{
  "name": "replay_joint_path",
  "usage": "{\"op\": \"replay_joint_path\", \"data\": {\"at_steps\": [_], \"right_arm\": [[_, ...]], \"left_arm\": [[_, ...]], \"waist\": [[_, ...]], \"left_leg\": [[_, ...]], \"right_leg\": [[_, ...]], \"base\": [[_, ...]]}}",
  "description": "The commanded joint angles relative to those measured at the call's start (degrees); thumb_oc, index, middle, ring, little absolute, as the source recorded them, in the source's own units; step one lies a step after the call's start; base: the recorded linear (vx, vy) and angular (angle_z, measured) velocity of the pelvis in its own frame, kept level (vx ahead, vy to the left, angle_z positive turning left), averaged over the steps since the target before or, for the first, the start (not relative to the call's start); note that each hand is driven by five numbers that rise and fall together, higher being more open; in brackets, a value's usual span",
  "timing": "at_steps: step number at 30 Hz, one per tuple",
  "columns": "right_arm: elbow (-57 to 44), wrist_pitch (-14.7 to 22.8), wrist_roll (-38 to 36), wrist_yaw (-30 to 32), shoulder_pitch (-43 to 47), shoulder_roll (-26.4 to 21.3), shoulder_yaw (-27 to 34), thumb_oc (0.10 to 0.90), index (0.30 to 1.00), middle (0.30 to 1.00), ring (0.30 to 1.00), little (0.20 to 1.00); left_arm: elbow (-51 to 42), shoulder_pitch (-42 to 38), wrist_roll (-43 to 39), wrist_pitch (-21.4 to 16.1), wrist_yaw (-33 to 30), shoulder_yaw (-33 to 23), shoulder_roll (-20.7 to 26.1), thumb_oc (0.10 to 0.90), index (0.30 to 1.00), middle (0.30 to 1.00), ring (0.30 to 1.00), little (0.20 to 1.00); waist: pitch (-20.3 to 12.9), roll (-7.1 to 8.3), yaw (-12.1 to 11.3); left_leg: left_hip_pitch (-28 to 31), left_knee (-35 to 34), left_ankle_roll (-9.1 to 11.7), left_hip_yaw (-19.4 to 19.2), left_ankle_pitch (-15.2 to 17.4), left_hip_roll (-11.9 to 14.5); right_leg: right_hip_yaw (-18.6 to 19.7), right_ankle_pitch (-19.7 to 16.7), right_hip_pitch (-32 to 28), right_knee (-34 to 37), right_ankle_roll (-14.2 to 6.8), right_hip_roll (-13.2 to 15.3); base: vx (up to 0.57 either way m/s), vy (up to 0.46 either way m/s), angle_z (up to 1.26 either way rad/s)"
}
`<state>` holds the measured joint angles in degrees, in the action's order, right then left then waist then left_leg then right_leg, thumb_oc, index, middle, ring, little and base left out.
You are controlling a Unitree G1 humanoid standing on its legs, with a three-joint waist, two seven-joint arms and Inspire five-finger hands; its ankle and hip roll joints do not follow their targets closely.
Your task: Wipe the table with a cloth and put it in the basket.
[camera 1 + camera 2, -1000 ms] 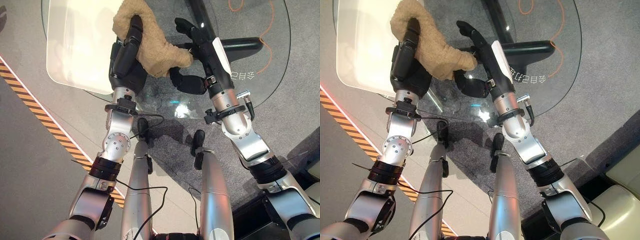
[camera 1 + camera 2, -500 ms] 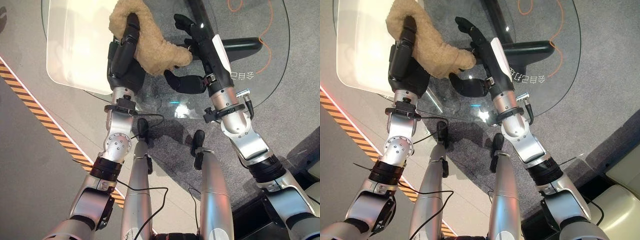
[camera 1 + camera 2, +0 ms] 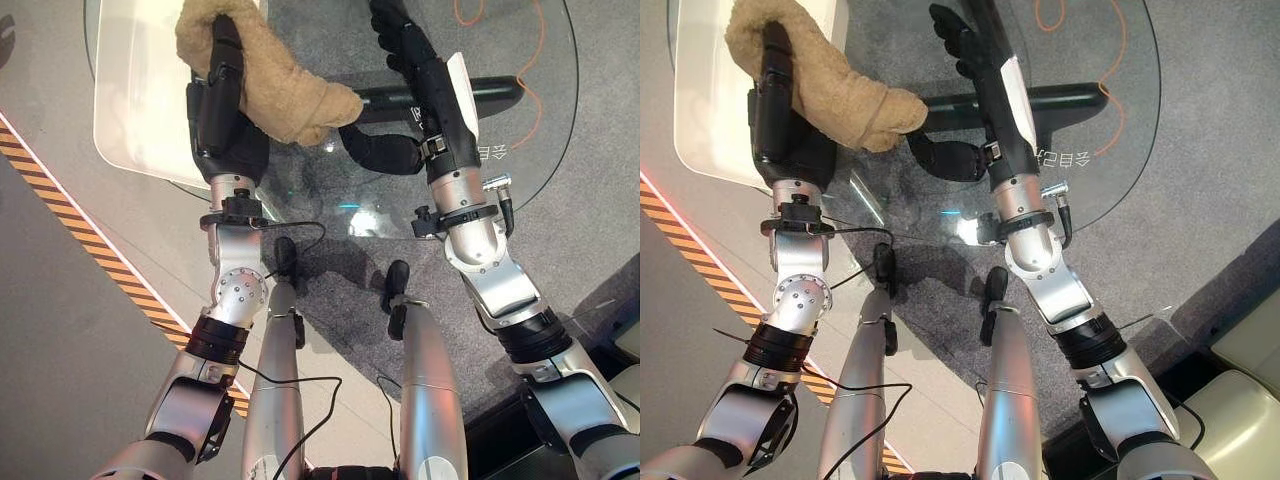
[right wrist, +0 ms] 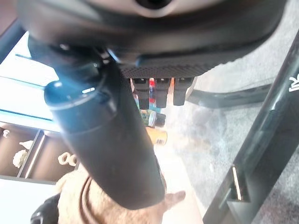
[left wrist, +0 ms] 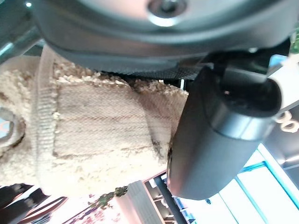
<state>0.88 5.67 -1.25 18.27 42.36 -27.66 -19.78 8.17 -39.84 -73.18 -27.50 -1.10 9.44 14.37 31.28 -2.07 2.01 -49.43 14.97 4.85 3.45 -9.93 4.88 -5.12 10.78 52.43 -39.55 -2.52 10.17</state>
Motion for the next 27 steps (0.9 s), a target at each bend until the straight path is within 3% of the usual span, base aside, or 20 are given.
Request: {"op": "replay_joint_path", "data": {"at_steps": [1, 14, 27], "right_arm": [[-6.4, 6.7, 2.9, 4.9, 6.6, 0.7, 5.6, 0.800, 0.900, 0.900, 0.900, 0.900], [2.0, 5.7, -0.5, 22.3, 2.3, -1.8, 12.3, 0.800, 0.900, 0.900, 0.900, 0.900], [22.4, 6.3, -8.1, 35.5, 0.3, -5.8, 16.0, 0.800, 0.900, 0.900, 0.900, 0.900]], "left_arm": [[-5.3, -6.3, 8.1, -8.0, 1.8, -4.4, 1.7, 0.100, 0.300, 0.300, 0.300, 0.200], [-1.4, -5.9, 12.8, -13.4, -3.5, -7.8, 4.4, 0.100, 0.300, 0.300, 0.300, 0.200], [7.7, -7.8, 11.2, -17.2, -6.4, -8.9, 8.5, 0.100, 0.300, 0.300, 0.300, 0.200]], "waist": [[-1.5, 1.67, -0.6], [-1.5, 1.45, -0.1], [-1.5, 0.96, -0.1]], "left_leg": [[1.4, 8.4, -2.5, -1.9, 10.0, -1.0], [1.3, 9.0, -2.4, -2.0, 10.7, -0.9], [1.5, 8.7, -2.4, -2.1, 11.3, -0.7]], "right_leg": [[2.1, -10.8, -3.4, 14.3, -2.8, -0.9], [2.4, -10.3, -3.3, 13.9, -2.8, -0.8], [2.1, -10.0, -3.4, 14.2, -2.8, -0.8]], "base": [[0.00, 0.000, 0.00], [0.00, 0.009, -0.02], [0.00, 0.001, -0.01]]}}
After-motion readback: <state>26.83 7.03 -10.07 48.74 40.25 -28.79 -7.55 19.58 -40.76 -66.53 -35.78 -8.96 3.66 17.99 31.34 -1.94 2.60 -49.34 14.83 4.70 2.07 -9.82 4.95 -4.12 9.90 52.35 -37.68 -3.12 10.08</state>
